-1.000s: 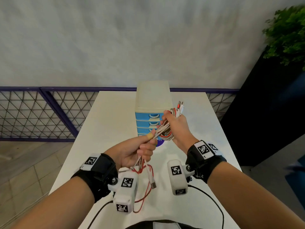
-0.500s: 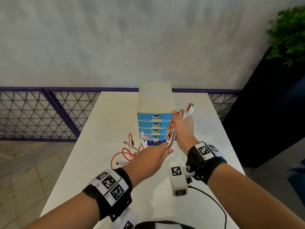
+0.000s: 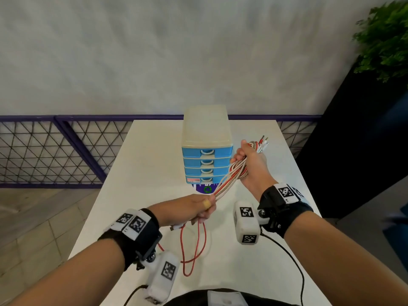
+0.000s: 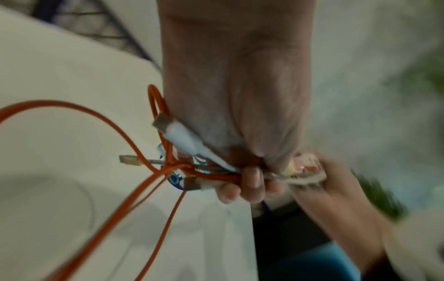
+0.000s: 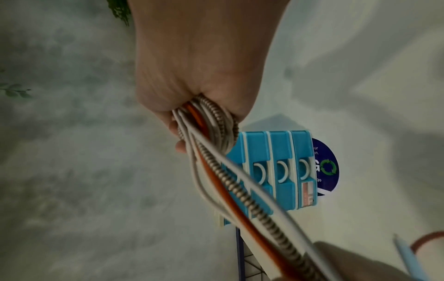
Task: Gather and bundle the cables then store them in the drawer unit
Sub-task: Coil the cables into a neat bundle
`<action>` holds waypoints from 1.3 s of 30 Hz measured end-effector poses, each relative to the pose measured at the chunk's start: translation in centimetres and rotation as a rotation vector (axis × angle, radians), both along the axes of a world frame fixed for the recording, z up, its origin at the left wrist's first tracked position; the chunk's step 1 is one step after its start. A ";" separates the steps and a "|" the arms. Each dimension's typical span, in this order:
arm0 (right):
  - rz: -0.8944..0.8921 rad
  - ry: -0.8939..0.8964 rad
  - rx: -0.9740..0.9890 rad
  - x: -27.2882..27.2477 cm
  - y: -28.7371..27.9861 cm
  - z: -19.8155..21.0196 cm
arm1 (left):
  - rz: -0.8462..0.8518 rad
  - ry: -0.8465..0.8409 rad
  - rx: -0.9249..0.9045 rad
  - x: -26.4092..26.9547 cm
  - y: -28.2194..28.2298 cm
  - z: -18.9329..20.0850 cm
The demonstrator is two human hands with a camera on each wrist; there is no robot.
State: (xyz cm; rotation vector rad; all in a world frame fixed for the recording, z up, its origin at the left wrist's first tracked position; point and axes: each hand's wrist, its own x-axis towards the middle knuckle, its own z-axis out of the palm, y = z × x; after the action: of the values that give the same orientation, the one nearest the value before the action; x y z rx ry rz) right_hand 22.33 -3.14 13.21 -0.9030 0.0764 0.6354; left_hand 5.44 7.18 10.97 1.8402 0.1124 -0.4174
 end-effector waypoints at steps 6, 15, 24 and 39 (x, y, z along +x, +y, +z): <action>0.198 -0.081 -0.036 0.0 -0.2 0.5 | 0.054 0.044 -0.117 -0.4 1.0 0.4; 0.854 -0.588 -0.627 -1.0 -0.3 1.4 | -0.028 -0.295 1.152 1.7 0.5 3.1; 0.933 -0.521 -0.567 -2.1 -0.3 2.4 | 0.215 -0.428 1.008 1.4 -0.5 3.5; 1.212 -0.453 -0.502 -2.1 -0.5 2.3 | 0.111 -0.145 0.859 2.6 1.0 5.1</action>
State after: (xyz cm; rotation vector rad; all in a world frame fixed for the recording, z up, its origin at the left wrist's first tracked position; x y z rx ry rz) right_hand 20.25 -3.59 15.49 -1.5468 -0.8104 1.5454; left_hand 8.02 8.17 16.02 2.6840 0.3316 -0.1525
